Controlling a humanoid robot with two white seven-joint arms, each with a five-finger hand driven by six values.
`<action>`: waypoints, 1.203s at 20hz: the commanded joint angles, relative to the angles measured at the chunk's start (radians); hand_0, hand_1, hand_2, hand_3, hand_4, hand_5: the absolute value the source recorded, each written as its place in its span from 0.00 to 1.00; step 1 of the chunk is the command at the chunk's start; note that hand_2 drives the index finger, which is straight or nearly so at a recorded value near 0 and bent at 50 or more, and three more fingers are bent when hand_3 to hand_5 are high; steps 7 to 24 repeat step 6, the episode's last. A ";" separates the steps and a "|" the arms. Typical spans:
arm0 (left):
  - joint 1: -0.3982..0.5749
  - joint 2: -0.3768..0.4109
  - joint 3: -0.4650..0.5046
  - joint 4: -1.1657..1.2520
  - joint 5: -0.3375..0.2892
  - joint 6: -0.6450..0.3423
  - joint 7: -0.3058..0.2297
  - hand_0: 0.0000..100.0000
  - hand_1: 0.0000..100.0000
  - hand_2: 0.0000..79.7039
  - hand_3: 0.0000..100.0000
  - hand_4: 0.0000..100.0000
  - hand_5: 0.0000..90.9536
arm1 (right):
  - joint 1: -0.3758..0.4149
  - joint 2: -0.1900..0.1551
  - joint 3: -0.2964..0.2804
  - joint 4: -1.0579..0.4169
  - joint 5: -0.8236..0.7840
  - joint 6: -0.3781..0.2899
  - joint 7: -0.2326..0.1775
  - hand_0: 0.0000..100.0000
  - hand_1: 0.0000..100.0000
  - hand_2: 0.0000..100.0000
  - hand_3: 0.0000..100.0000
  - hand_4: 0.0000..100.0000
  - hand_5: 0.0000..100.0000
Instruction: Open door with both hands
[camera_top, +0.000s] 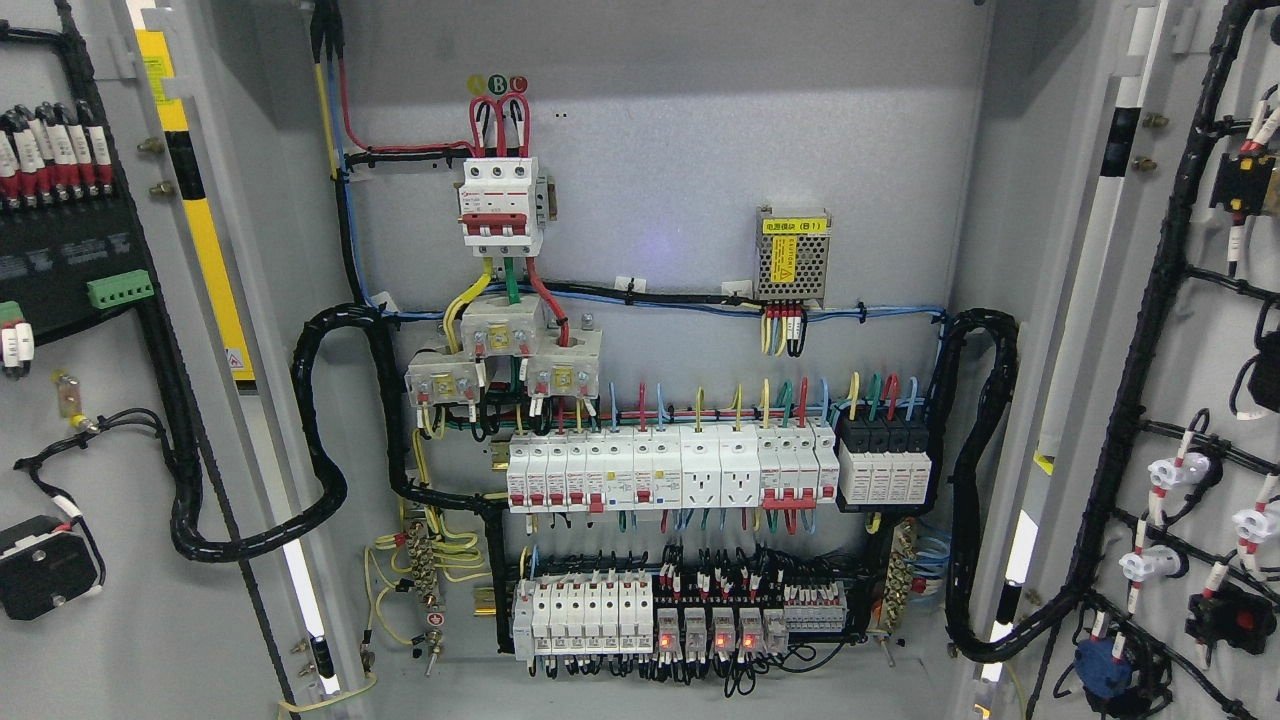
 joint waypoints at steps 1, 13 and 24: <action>-0.006 0.010 -0.013 0.030 -0.053 0.002 -0.002 0.00 0.00 0.00 0.00 0.00 0.00 | -0.018 0.007 0.002 0.064 0.006 0.006 -0.003 0.24 0.00 0.00 0.00 0.00 0.00; -0.013 0.011 -0.012 0.029 -0.098 0.000 -0.009 0.00 0.00 0.00 0.00 0.00 0.00 | -0.023 0.007 -0.006 0.066 0.006 0.016 -0.003 0.24 0.00 0.00 0.00 0.00 0.00; -0.013 0.011 -0.012 0.029 -0.098 0.000 -0.009 0.00 0.00 0.00 0.00 0.00 0.00 | -0.023 0.007 -0.006 0.066 0.006 0.016 -0.003 0.24 0.00 0.00 0.00 0.00 0.00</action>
